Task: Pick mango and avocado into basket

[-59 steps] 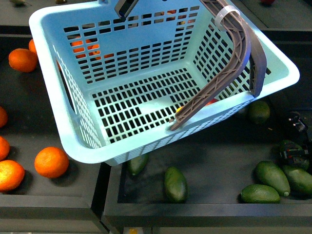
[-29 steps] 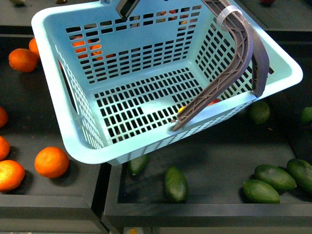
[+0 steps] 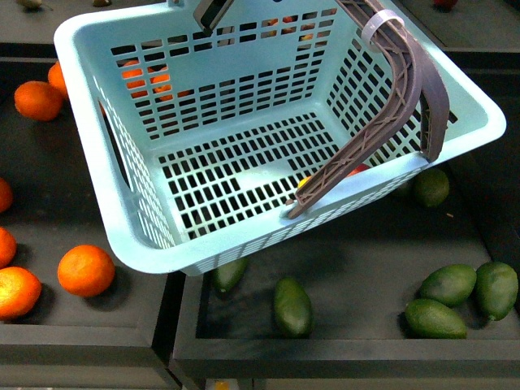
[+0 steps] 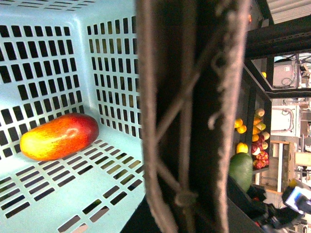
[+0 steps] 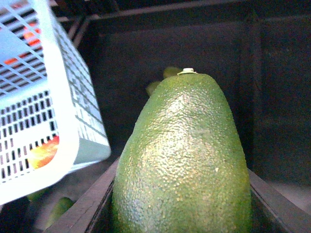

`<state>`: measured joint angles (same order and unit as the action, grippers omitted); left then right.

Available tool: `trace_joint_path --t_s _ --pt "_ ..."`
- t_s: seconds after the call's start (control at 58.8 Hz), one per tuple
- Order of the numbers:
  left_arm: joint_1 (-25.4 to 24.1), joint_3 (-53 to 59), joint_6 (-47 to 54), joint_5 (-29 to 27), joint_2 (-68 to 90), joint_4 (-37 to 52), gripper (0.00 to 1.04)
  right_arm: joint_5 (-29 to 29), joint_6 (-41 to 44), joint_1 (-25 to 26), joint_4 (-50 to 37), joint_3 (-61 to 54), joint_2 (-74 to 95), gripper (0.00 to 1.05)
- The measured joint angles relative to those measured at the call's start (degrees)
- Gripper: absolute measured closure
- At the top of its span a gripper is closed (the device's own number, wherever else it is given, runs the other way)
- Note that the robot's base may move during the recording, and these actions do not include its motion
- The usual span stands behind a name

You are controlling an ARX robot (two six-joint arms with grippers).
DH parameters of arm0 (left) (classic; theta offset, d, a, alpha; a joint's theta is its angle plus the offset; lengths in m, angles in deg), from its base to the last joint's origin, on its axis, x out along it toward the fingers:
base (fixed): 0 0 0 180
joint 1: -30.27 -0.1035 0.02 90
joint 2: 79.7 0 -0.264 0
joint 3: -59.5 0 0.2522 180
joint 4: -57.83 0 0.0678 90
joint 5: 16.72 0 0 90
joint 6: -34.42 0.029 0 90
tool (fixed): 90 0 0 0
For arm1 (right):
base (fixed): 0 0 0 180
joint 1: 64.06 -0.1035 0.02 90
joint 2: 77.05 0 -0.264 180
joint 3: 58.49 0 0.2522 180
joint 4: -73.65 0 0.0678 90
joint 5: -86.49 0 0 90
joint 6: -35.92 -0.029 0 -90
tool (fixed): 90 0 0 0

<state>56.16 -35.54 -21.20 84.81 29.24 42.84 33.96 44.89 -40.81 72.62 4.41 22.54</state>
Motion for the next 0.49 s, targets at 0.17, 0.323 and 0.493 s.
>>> trace_joint_path --t_s 0.17,0.323,0.493 --pt "0.0 0.0 0.02 0.0 0.0 0.0 0.99 -2.27 -5.49 -7.13 -3.15 -1.33 -5.07 0.49" --pt "0.0 0.0 0.04 -0.09 0.0 0.0 0.99 -6.47 -9.22 -14.4 -4.46 -1.01 -5.4 0.49" --pt "0.0 0.0 0.02 -0.02 0.0 0.0 0.99 -12.59 -12.17 -22.95 -5.53 2.97 -2.97 0.49"
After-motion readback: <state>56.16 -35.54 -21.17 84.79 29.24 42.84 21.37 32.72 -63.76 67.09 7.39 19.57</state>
